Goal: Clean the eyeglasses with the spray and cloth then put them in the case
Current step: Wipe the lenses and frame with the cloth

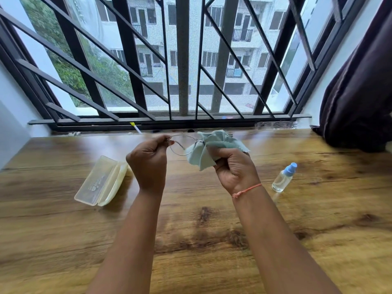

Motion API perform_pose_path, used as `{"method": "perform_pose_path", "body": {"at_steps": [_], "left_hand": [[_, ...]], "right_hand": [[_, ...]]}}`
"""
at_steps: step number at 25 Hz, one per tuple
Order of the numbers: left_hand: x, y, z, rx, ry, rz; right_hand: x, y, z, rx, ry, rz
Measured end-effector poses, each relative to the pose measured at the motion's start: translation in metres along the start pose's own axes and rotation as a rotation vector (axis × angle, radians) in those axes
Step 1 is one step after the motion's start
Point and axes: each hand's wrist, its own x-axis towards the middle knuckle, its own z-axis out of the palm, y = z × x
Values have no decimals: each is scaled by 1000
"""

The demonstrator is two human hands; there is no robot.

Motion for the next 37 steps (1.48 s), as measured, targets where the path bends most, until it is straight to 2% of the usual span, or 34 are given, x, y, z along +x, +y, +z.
{"method": "perform_pose_path", "body": {"at_steps": [6, 13, 17, 23, 31, 37], "left_hand": [[1, -2, -2, 8, -5, 15], [4, -5, -4, 12, 15, -20], [4, -3, -2, 25, 1, -5], [4, -2, -2, 8, -6, 11], [5, -3, -4, 26, 11, 19], [2, 1, -1, 22, -2, 44]], "right_hand": [[3, 0, 6, 108, 85, 9], [3, -5, -3, 98, -62, 58], [0, 0, -1, 63, -29, 67], [4, 0, 0, 157, 82, 57], [4, -1, -3, 137, -10, 48], [1, 6, 4, 142, 37, 29]]}}
